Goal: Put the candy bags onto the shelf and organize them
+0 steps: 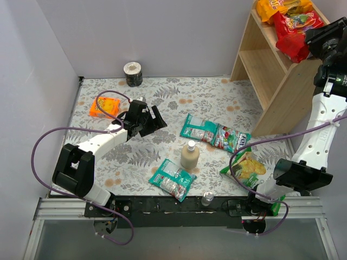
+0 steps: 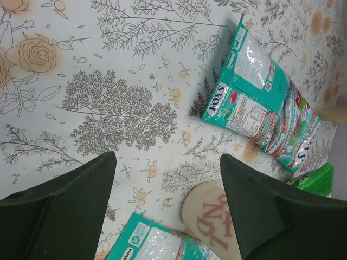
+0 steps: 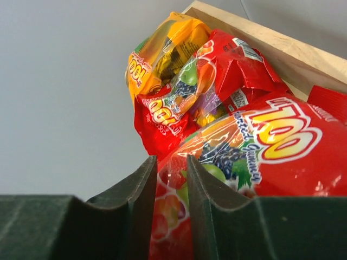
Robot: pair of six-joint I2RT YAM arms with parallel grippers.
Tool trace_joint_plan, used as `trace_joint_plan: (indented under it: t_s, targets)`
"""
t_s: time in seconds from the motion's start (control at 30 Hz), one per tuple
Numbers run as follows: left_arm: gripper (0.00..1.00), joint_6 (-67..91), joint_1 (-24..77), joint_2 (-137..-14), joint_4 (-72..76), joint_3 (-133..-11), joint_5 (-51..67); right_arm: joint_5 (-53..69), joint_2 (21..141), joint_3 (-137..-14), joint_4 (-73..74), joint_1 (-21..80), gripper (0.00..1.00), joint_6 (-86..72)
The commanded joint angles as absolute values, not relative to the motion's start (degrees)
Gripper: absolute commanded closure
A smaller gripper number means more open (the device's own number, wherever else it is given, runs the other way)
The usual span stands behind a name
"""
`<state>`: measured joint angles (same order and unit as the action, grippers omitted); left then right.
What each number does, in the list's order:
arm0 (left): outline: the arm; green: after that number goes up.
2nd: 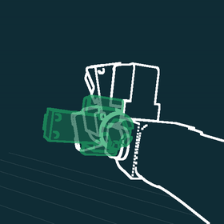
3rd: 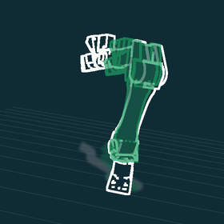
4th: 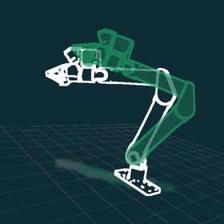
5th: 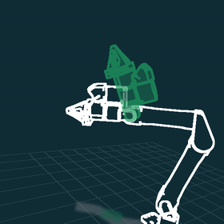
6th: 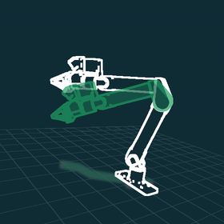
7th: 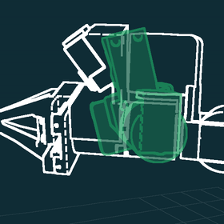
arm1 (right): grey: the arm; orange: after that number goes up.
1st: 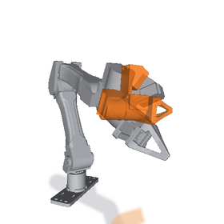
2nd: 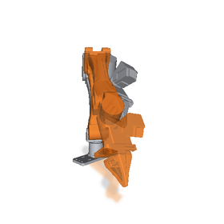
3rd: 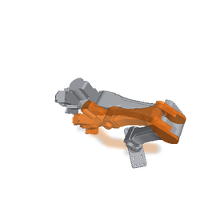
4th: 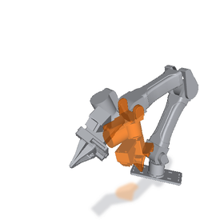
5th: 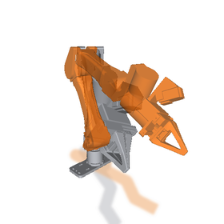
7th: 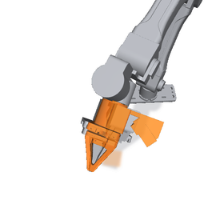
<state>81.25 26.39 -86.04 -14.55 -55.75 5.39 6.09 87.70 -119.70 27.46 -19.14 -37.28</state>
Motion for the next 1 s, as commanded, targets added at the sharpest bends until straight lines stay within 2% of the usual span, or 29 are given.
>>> trace_joint_plan:
  t_s: [0.0,0.3,0.57,0.67,0.7,0.8,0.9,0.97]
  targets:
    - [0.23,81.47,26.63,-84.29,-13.10,-55.02,4.66,5.98,91.66,-122.34,32.17,-20.04,0.65,-38.76]
    - [0.22,79.63,26.63,-86.57,-13.01,-56.86,4.13,8.61,96.93,-123.93,31.03,-20.83,0.72,-40.69]
    - [0.22,78.66,26.63,-87.36,-13.01,-57.83,3.69,6.59,95.98,-122.87,30.41,-20.83,0.71,-39.46]
    - [0.22,78.49,26.63,-87.63,-12.92,-58.36,3.52,5.98,94.14,-123.49,29.18,-20.83,0.54,-39.11]
    - [0.22,78.40,26.63,-87.80,-13.01,-58.71,3.60,5.89,92.91,-123.49,28.40,-20.83,0.44,-39.11]
    - [0.22,78.40,26.63,-88.07,-13.01,-59.06,3.60,4.31,89.93,-123.14,27.34,-20.92,0.30,-39.11]
    - [0.22,78.49,26.63,-87.80,-13.09,-59.15,3.78,2.82,86.58,-121.82,26.02,-21.00,0.23,-39.20]
    - [0.22,78.57,26.63,-87.63,-13.10,-59.15,3.87,2.64,84.13,-120.51,25.32,-21.09,0.22,-39.64]
